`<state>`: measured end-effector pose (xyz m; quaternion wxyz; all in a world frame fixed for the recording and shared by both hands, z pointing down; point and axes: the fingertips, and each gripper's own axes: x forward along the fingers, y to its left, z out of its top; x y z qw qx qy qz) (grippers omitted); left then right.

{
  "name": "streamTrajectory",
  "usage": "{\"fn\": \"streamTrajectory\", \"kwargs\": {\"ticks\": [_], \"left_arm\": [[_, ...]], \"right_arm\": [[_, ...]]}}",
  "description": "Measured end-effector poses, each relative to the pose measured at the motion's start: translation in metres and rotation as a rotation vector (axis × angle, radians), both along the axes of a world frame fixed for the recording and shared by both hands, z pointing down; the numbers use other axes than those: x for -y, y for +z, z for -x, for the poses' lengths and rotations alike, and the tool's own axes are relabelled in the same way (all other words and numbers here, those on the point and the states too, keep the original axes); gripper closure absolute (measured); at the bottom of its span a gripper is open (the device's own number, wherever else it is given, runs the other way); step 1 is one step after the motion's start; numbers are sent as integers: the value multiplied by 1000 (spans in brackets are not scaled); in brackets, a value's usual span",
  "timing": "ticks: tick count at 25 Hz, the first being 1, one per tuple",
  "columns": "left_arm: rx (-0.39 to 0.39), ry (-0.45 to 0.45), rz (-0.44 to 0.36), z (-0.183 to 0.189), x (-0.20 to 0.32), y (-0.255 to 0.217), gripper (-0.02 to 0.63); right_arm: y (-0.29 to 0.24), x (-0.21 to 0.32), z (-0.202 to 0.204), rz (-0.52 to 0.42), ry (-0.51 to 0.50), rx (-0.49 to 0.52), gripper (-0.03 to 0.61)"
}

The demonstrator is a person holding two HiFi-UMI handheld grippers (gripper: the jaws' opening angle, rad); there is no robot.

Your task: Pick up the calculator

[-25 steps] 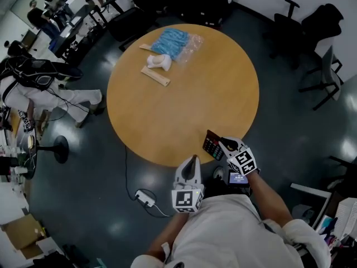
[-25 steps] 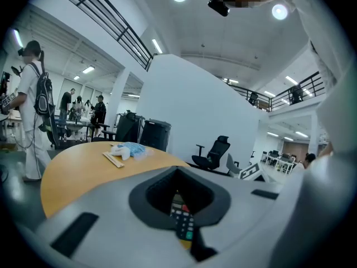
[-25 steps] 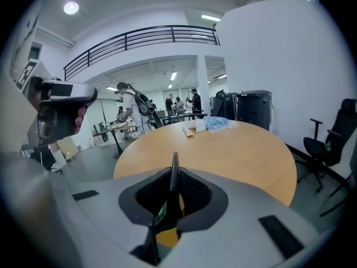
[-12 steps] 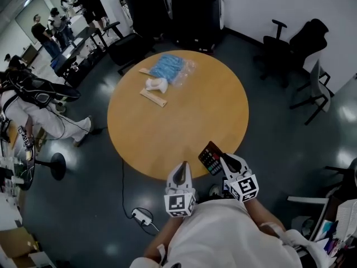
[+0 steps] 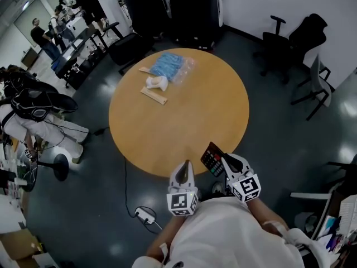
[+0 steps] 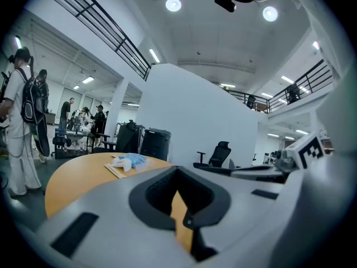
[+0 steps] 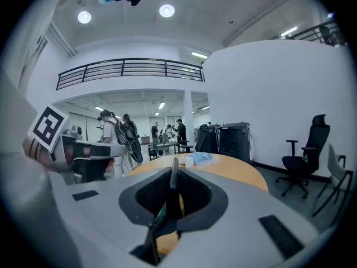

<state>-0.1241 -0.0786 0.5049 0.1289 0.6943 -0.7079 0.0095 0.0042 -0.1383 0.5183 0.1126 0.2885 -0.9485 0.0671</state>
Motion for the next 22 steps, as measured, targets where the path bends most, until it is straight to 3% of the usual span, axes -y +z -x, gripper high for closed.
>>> {"fn": "streamTrajectory", "kwargs": {"ticks": [22], "left_arm": [[-12,2,10,-1,-2,9,607]], "right_arm": [[8,-1,5,10,-18,5,526]]}}
